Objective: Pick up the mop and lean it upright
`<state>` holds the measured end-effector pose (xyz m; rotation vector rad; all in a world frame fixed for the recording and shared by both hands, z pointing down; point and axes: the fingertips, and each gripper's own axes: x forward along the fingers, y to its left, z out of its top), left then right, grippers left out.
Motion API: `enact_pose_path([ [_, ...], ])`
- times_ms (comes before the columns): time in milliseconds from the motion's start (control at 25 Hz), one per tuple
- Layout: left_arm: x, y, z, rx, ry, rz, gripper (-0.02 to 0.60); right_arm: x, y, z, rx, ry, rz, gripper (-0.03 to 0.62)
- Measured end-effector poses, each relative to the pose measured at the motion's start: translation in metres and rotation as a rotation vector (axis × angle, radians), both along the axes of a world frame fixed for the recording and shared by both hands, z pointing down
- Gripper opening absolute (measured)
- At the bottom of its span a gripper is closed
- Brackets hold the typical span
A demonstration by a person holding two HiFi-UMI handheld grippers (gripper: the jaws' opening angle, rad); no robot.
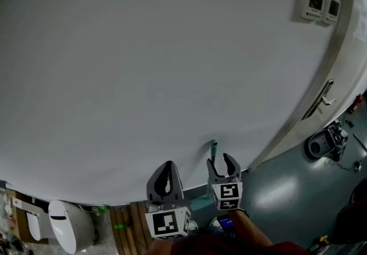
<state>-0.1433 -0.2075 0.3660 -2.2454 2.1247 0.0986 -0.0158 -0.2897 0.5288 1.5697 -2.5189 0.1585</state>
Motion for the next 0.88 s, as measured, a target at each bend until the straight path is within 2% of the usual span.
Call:
enact_pose_path([
  [280, -0.001, -0.001, -0.001, 0.004, 0.007, 0.001, 0.014, 0.008, 0.037, 0.0, -0.007, -0.015, -0.015, 0.23],
  [680, 0.002, 0.001, -0.001, 0.005, 0.006, 0.011, 0.014, 0.012, 0.048, 0.002, -0.019, -0.021, -0.012, 0.228],
  [720, 0.001, 0.001, -0.001, 0.004, 0.006, 0.011, 0.014, 0.011, 0.049, 0.001, -0.011, -0.02, -0.011, 0.212],
  [760, 0.001, 0.002, -0.001, 0.003, 0.006, 0.011, 0.014, 0.012, 0.049, 0.0, -0.002, -0.018, -0.009, 0.156],
  [880, -0.001, 0.002, -0.001, 0.003, 0.006, 0.007, 0.014, 0.01, 0.05, -0.006, 0.003, -0.021, -0.004, 0.069],
])
